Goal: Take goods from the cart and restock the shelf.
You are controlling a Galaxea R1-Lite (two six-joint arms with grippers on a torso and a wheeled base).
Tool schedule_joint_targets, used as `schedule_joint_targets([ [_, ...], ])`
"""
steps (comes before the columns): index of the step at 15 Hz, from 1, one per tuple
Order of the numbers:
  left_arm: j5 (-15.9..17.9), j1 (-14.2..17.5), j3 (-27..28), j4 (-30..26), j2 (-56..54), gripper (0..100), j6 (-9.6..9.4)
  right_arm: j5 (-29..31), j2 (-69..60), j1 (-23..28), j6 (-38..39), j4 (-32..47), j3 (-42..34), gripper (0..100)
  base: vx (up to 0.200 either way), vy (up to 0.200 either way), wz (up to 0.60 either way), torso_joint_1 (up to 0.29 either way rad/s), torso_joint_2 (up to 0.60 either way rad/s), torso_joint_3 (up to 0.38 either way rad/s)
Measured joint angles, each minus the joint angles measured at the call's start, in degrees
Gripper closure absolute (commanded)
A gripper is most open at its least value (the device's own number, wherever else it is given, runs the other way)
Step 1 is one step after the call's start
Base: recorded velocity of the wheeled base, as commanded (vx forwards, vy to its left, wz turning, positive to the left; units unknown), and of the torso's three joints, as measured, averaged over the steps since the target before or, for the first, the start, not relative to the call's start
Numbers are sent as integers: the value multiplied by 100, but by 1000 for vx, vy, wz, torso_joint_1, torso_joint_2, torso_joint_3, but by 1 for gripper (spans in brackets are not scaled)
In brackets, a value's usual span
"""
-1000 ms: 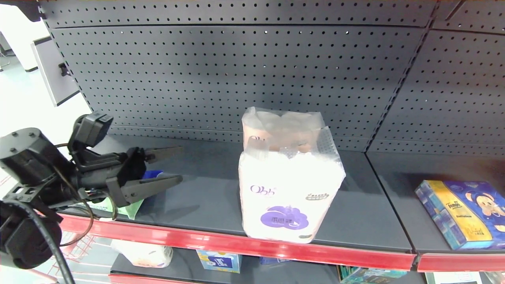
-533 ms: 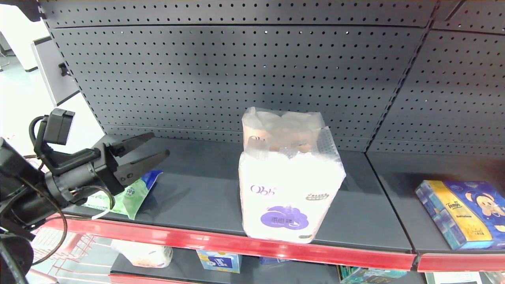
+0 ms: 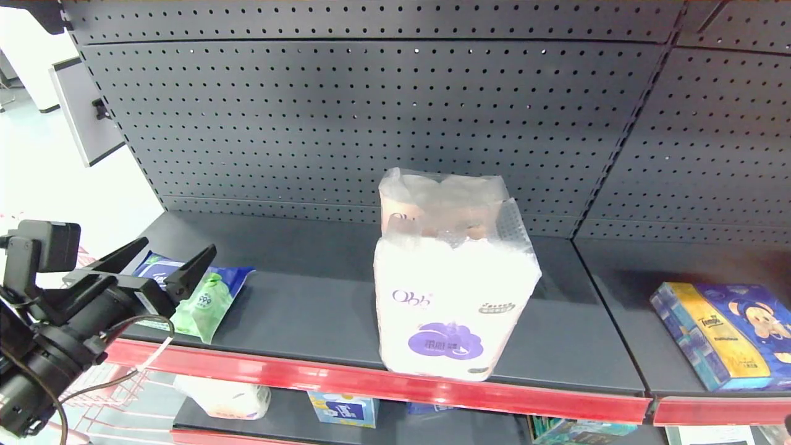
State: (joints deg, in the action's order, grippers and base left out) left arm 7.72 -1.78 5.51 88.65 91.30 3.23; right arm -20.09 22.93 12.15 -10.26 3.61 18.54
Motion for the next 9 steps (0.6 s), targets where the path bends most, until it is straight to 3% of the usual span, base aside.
schedule_joint_targets([
  [3, -107, -17, -129, -232, -188, 0, -45, 182, 1023, 35, -207, -24, 395, 0, 0, 0, 0, 0, 0, 0],
  [5, -107, -34, -133, -827, -389, 0, -44, 255, 1698, 9, -234, -50, 794, 0, 0, 0, 0, 0, 0, 0],
  [7, -107, -61, -39, -2116, -861, 0, -44, 356, 2282, -249, -235, -93, 1108, 0, 0, 0, 0, 0, 0, 0],
  [9, -101, -76, 289, -4275, -1663, 0, -44, 630, 2704, -634, -246, -110, 1213, 0, 0, 0, 0, 0, 0, 0],
])
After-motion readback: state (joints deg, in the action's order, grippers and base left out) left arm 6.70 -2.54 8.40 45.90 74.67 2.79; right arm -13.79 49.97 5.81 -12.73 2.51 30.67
